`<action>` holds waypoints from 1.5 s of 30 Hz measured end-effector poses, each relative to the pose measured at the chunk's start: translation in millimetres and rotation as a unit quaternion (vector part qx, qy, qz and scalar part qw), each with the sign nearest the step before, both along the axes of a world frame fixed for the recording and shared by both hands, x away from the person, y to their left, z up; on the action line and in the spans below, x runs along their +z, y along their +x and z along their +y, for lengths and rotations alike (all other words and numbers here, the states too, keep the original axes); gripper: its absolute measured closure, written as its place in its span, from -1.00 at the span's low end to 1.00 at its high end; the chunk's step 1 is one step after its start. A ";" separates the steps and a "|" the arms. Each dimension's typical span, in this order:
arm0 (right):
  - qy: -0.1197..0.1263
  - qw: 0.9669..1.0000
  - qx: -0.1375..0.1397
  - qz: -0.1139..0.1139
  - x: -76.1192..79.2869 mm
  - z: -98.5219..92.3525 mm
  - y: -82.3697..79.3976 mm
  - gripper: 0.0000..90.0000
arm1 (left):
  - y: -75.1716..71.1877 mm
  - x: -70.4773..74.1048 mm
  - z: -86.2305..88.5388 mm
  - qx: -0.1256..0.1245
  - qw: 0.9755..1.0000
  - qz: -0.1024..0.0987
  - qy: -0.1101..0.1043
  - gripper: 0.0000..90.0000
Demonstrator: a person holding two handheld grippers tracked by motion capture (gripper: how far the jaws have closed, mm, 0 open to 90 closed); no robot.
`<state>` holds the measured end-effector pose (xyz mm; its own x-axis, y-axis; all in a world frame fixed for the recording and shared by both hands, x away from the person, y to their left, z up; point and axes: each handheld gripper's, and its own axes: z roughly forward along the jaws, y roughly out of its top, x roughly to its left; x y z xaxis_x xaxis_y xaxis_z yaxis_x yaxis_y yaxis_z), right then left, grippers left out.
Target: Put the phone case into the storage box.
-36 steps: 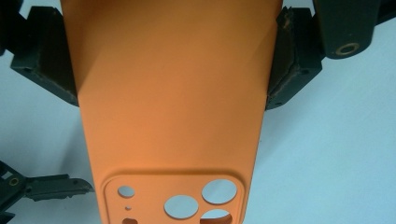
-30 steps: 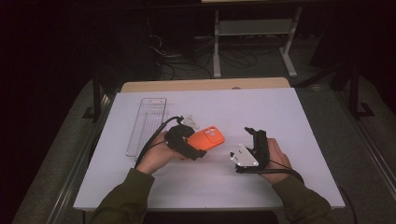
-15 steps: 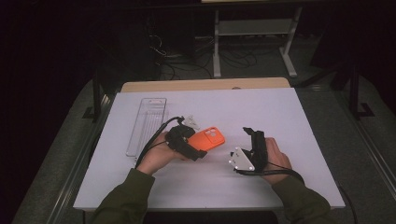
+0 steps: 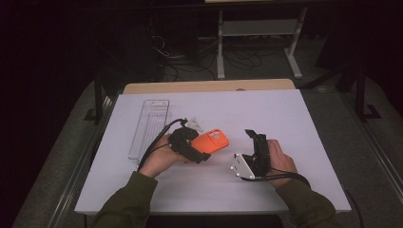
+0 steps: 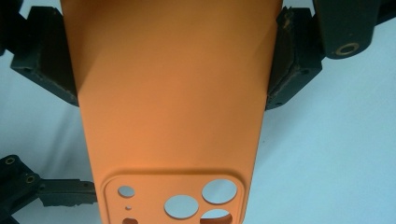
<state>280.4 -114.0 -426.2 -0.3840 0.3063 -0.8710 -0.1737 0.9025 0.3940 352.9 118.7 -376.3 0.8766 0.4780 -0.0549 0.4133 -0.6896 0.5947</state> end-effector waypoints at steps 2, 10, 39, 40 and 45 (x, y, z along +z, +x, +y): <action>0.003 1.000 -0.002 0.003 -1.1 1.4 -2.0 -0.98 | -0.2 -0.2 -0.3 0.000 1.000 0.000 -0.001 -0.65; -0.015 1.000 0.013 -0.020 -1.9 6.5 -4.1 -0.98 | -2.2 -0.6 -3.3 -0.001 1.000 -0.001 -0.007 -0.65; -0.063 0.994 0.054 -0.075 -10.2 31.1 -18.6 -0.97 | -12.8 -4.3 -22.0 -0.023 1.000 -0.004 0.004 -0.65; -0.070 0.993 0.056 -0.080 -10.1 31.9 -19.0 -0.97 | -13.0 -3.7 -22.4 -0.024 1.000 -0.001 0.007 -0.65; -0.085 0.991 0.059 -0.084 -11.5 35.5 -21.0 -0.94 | -14.2 -4.0 -24.3 -0.027 1.000 -0.002 0.004 -0.65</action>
